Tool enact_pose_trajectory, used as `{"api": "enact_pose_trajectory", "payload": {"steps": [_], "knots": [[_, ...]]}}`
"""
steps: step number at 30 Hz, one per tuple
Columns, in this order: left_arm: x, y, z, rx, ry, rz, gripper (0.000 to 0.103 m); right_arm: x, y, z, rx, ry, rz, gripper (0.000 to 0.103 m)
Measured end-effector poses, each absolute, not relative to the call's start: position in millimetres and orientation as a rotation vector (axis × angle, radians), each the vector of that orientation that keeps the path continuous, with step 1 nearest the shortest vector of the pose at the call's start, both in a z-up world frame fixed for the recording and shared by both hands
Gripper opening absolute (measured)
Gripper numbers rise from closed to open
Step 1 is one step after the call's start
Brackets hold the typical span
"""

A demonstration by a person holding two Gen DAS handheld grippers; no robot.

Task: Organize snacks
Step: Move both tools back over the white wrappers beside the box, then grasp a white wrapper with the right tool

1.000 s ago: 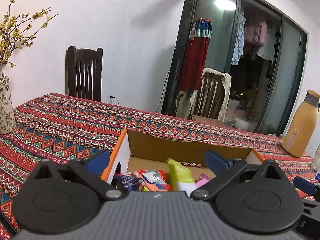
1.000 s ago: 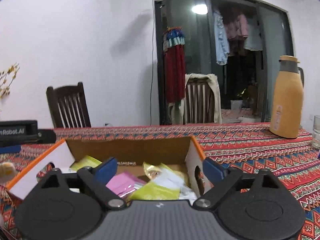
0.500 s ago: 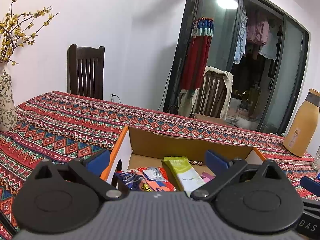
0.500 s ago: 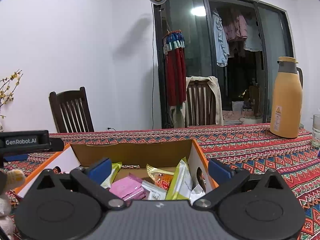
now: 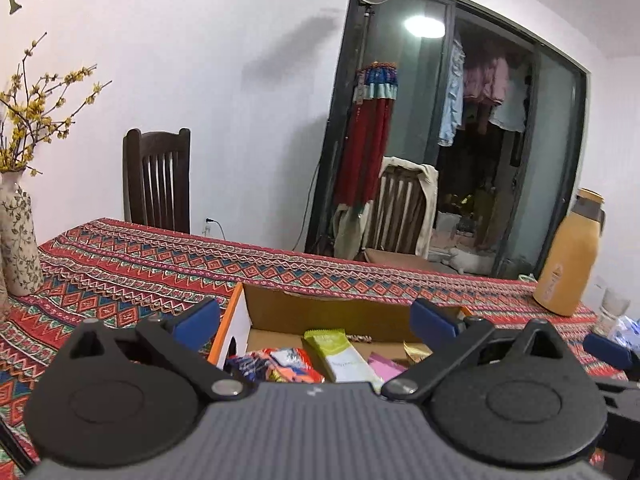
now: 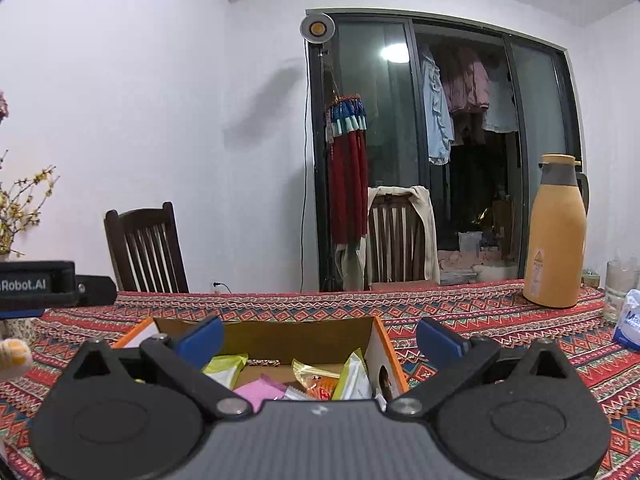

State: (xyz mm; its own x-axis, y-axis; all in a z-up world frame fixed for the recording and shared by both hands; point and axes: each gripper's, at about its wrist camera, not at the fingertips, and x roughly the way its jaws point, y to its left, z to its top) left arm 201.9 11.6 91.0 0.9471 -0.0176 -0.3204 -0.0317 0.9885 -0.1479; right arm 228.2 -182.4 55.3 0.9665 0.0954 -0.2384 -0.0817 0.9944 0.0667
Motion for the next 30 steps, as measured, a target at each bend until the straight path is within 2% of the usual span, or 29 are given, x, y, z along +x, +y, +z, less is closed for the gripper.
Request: {"api": "enact_pose_trajectory", "payload": {"steps": [8, 21, 30], "knots": [[156, 27, 80, -0.138, 0.352, -0.009, 0.103, 186, -184, 42, 0.060, 0.298, 0.096, 0.103], [117, 62, 24, -0.130, 0.480, 0.001, 0.103, 133, -184, 8, 0.043, 0.430, 0.118, 0.103], [121, 65, 1, -0.119, 0.504, 0.005, 0.103, 133, -171, 0, 0.031, 0.478, 0.123, 0.103]]}}
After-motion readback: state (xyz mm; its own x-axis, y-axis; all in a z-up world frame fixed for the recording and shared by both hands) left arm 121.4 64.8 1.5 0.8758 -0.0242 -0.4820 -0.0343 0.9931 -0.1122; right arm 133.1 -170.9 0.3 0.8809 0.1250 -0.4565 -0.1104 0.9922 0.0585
